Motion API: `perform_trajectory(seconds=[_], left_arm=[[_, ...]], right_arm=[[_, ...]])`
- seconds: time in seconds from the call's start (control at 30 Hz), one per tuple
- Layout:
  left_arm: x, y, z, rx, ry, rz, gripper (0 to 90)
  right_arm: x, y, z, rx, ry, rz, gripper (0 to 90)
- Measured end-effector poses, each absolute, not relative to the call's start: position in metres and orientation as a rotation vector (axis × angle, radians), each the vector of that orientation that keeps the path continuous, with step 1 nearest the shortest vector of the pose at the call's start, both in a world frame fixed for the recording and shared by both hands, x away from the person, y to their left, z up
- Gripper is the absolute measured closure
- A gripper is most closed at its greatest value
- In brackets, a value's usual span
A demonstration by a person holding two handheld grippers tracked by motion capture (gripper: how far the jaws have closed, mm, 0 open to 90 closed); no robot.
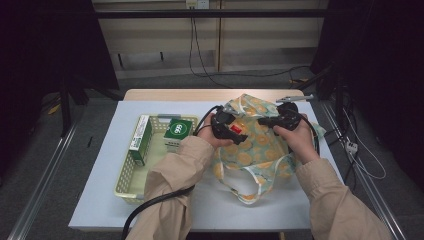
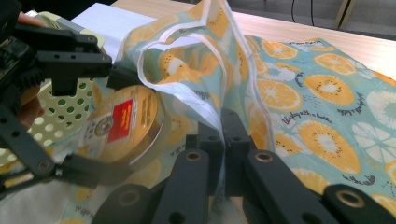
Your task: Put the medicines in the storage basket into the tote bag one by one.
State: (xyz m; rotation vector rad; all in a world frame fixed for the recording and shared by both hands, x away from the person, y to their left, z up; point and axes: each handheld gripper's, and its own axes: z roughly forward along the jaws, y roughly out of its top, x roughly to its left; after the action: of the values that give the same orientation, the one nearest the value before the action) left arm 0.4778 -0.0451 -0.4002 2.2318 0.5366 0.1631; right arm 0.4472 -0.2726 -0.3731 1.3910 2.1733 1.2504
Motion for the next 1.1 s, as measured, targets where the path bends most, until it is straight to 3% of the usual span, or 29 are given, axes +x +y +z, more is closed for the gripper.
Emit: perform_trajectory(seconds=[0.57,0.87,1.07,1.1], left_arm=[[0.459,-0.06,-0.391,2.239,0.427,0.1,20.2],[0.483,-0.076,-0.405,2.274,0.468,0.084,20.2],[0.51,-0.08,-0.41,2.265,0.589,0.227,20.0],[0.514,-0.079,-0.412,2.217,0.621,0.19,19.8]], right_arm=[[0.457,-0.27,-0.377,1.397,2.168,1.229,89.4],[0.471,-0.266,-0.371,1.407,2.163,1.26,89.4],[0.472,-0.264,-0.375,1.425,2.174,1.273,89.4],[0.472,-0.264,-0.376,1.429,2.172,1.275,89.3]])
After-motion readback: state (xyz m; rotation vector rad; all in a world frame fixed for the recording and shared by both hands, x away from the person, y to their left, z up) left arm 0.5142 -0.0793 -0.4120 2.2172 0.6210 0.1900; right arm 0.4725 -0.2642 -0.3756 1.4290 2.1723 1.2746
